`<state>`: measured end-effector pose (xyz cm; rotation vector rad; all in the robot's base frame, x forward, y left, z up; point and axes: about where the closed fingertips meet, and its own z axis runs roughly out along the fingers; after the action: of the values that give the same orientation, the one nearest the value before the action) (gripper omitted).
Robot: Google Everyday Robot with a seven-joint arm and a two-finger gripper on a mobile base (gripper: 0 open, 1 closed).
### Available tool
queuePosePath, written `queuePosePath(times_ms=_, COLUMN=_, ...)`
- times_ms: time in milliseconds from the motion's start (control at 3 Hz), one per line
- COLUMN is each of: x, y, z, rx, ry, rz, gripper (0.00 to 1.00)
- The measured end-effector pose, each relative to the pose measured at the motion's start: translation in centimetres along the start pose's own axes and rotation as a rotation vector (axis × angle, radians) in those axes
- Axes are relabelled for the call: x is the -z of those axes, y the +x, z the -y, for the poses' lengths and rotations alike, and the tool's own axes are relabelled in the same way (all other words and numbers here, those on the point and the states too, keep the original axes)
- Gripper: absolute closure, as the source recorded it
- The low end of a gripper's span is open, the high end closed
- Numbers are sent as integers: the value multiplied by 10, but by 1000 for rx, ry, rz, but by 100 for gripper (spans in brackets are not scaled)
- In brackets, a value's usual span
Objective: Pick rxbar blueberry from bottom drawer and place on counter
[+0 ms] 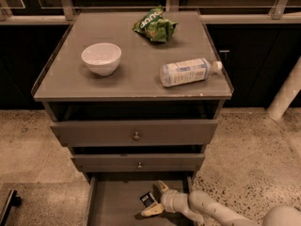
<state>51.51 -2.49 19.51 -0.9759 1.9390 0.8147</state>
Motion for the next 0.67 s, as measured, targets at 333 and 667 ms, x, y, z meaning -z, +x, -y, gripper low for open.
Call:
queuePosePath(times_ms=333, x=0, y=1, z=3, rx=-3, ry=4, rz=1, gripper=0)
queuePosePath(times_ms=667, x=-10, y=11, z=-3, rx=-20, ry=16, rz=-3, gripper=0)
